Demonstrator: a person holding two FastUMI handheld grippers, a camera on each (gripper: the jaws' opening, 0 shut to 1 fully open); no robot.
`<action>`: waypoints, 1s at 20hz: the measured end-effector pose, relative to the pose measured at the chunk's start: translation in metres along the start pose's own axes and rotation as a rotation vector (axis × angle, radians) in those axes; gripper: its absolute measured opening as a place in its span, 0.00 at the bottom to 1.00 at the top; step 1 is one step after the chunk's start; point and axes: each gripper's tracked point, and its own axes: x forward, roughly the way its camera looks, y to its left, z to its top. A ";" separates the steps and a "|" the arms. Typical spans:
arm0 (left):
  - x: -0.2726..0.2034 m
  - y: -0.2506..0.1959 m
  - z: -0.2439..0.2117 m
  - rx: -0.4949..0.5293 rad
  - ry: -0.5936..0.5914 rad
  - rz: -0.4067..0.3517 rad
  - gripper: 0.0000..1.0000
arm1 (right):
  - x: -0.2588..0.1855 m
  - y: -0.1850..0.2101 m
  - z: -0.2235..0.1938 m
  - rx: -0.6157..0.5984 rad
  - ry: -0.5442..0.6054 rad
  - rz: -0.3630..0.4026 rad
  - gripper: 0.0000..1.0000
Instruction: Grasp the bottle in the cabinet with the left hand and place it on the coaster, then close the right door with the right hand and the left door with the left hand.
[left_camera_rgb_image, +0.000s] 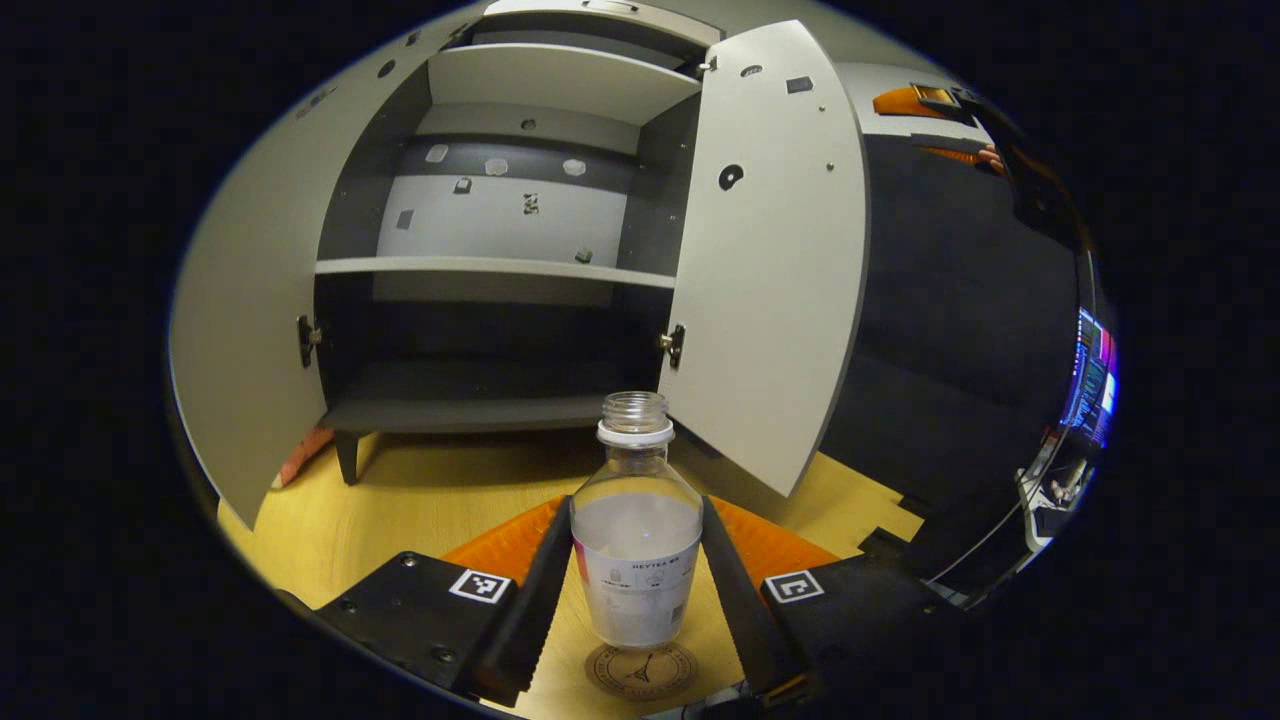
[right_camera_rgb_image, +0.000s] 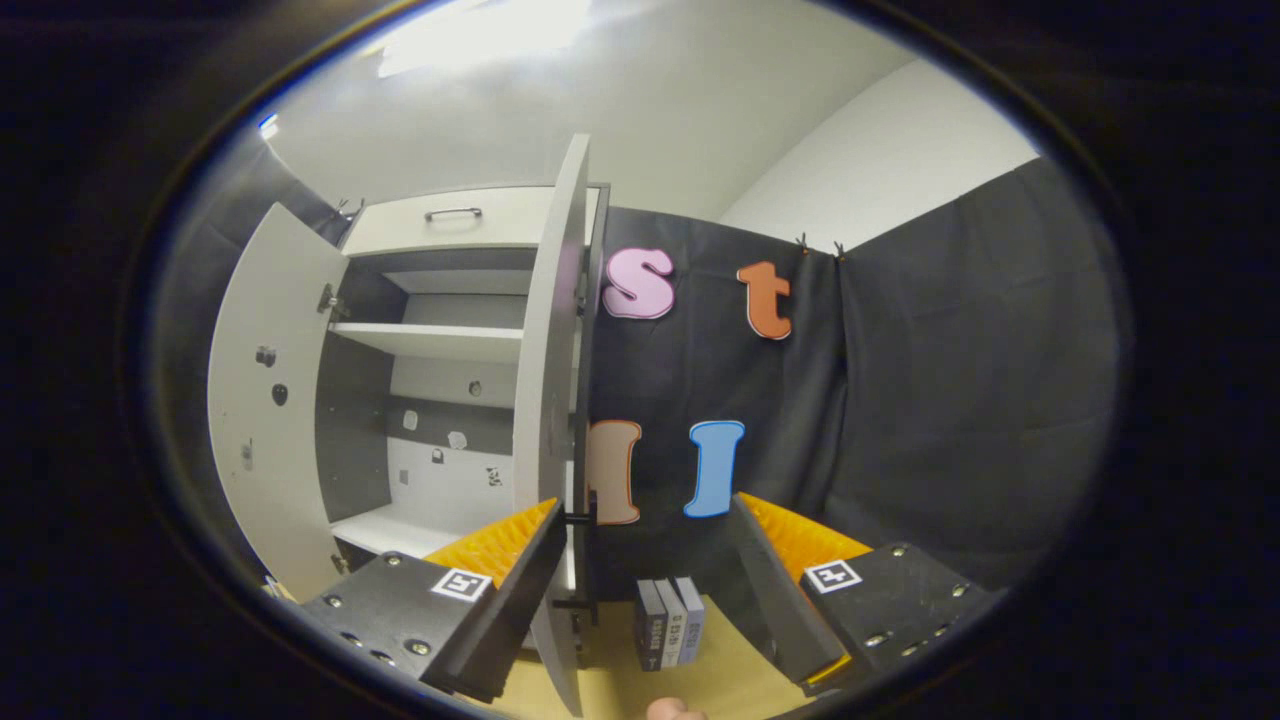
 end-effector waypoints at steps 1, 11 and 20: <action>0.001 0.001 -0.009 -0.007 0.011 0.005 0.77 | 0.000 0.001 0.002 -0.016 -0.003 -0.001 0.98; 0.002 -0.003 -0.052 0.046 0.001 0.051 0.79 | 0.003 0.014 -0.005 -0.060 0.015 0.052 0.97; -0.011 -0.011 -0.060 0.046 0.037 0.054 0.81 | 0.004 0.014 -0.015 -0.052 0.036 0.065 0.94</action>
